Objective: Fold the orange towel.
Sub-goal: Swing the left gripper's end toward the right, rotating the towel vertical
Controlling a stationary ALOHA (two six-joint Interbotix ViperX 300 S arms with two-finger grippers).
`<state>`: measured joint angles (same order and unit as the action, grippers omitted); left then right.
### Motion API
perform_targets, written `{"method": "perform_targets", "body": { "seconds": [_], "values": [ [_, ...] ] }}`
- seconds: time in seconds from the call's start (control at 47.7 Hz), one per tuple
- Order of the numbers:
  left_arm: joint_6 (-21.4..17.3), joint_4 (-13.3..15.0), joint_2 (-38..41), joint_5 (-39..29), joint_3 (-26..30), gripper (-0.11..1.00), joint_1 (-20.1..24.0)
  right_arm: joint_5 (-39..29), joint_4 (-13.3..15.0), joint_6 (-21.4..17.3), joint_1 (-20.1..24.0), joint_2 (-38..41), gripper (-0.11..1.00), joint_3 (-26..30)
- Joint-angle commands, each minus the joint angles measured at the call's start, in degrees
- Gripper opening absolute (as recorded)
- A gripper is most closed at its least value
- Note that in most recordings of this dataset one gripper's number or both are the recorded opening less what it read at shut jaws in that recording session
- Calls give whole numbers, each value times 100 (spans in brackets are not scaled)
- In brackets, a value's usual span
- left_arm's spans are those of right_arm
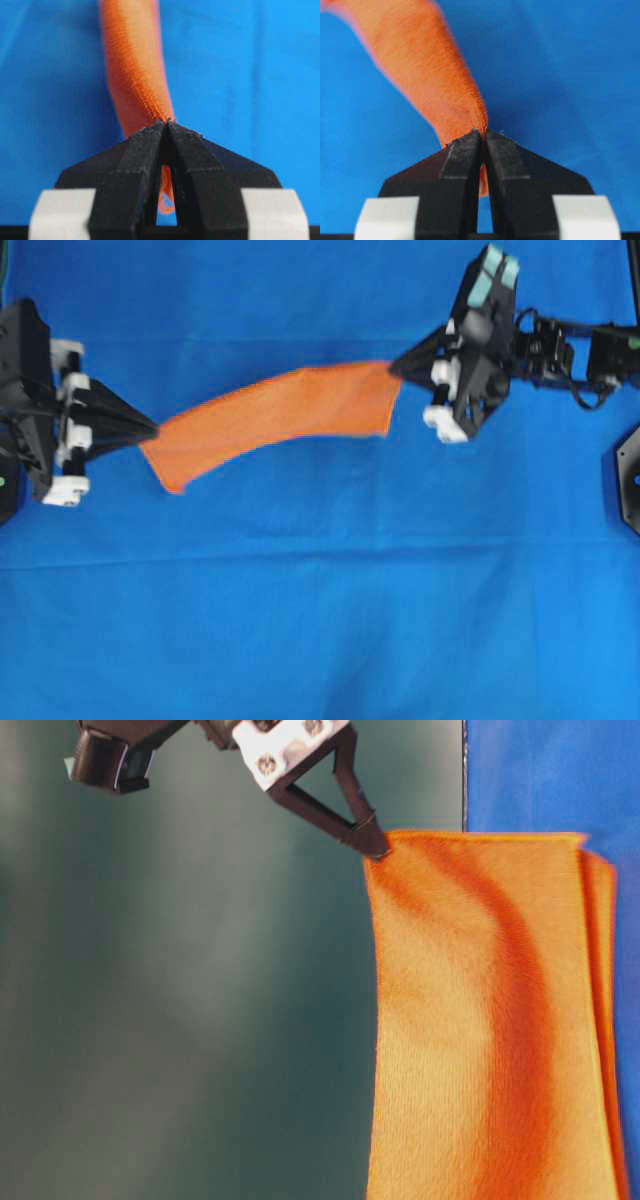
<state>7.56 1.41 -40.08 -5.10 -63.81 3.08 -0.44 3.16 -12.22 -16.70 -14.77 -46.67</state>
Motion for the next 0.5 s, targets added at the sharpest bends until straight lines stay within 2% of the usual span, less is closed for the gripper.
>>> {"method": "perform_targets", "body": {
  "seconds": [0.0,0.147,0.314,0.482],
  "values": [
    [0,9,316,431,220,3,-211,26,149,9,-264,44,3,255],
    [-44,9,1125,1160,571,3,-492,-18,378,9,-650,290,3,545],
    [-176,9,2162,1573,1292,3,-703,-114,668,9,-976,650,3,1002],
    [-624,9,3173,1661,2268,3,-844,-272,879,9,-1187,976,3,1468]
  ]
}}
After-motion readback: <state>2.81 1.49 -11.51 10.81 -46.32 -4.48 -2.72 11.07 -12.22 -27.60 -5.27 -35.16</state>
